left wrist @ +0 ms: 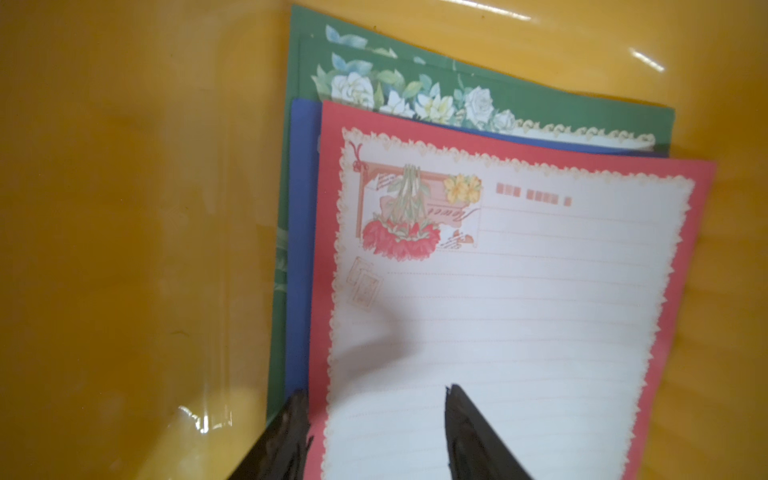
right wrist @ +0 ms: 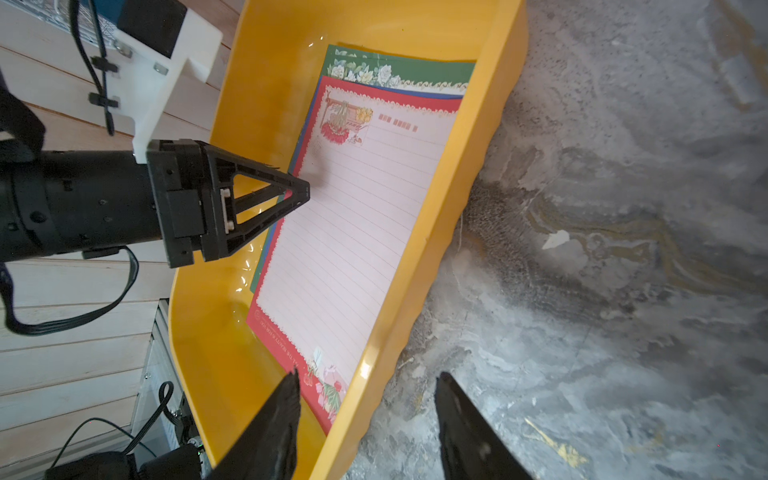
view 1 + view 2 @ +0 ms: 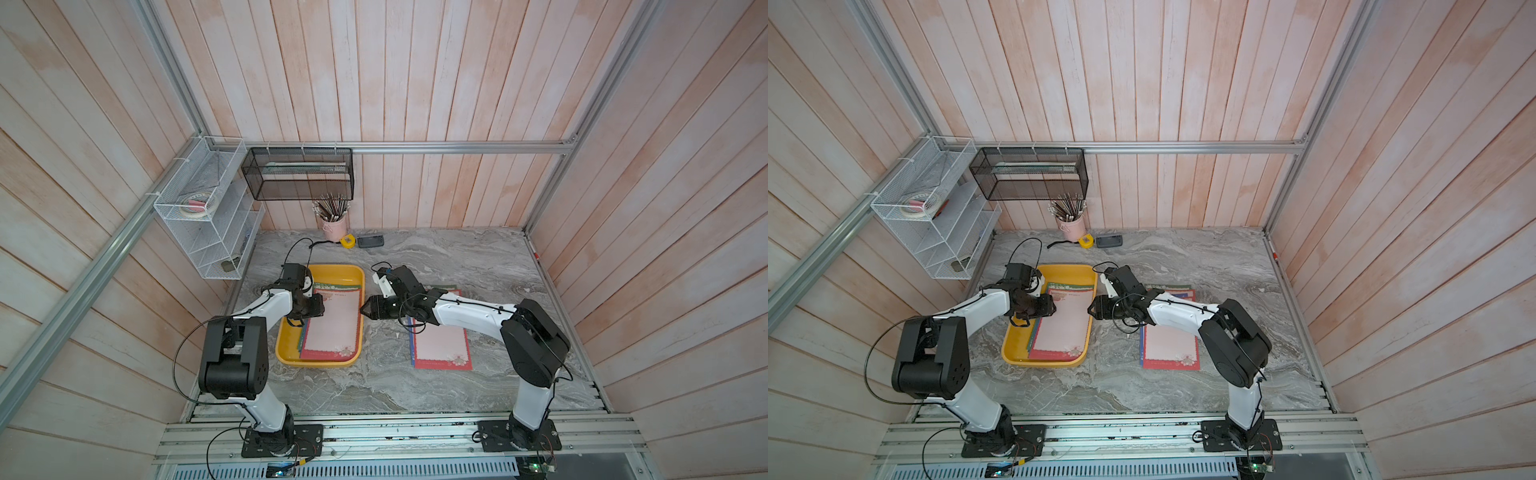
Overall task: Take out the stationery paper from the storage box
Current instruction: Pick up the stationery paper from the storage box.
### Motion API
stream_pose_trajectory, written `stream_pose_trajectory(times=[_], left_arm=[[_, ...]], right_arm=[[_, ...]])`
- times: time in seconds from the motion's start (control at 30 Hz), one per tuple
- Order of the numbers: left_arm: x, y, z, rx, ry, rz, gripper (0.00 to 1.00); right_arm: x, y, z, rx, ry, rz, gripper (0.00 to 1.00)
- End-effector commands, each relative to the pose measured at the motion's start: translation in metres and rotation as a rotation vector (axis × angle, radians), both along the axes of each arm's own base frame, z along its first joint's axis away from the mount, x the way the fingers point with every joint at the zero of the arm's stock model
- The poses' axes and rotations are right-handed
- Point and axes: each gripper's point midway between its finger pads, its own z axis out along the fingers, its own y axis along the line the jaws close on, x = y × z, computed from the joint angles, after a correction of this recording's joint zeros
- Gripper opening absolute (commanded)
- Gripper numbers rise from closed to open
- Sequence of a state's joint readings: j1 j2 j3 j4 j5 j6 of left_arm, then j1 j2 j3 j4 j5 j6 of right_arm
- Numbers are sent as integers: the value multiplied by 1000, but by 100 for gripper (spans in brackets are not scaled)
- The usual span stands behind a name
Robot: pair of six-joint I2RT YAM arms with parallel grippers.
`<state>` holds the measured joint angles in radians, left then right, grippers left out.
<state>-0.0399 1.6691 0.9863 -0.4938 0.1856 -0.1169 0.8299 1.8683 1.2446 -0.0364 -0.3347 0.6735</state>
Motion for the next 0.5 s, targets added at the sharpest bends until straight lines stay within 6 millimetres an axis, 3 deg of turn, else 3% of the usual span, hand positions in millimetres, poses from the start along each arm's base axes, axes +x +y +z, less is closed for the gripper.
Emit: stream_pose_trajectory(times=[0.0,0.47], left_arm=[[6,-6,10,-31,-27,-20,53],[6,-11,12,-59,-31,-23,47]], right_arm=[[1,4,-1,10,5,2,54],[0,9,-15,29,61,-9,52]])
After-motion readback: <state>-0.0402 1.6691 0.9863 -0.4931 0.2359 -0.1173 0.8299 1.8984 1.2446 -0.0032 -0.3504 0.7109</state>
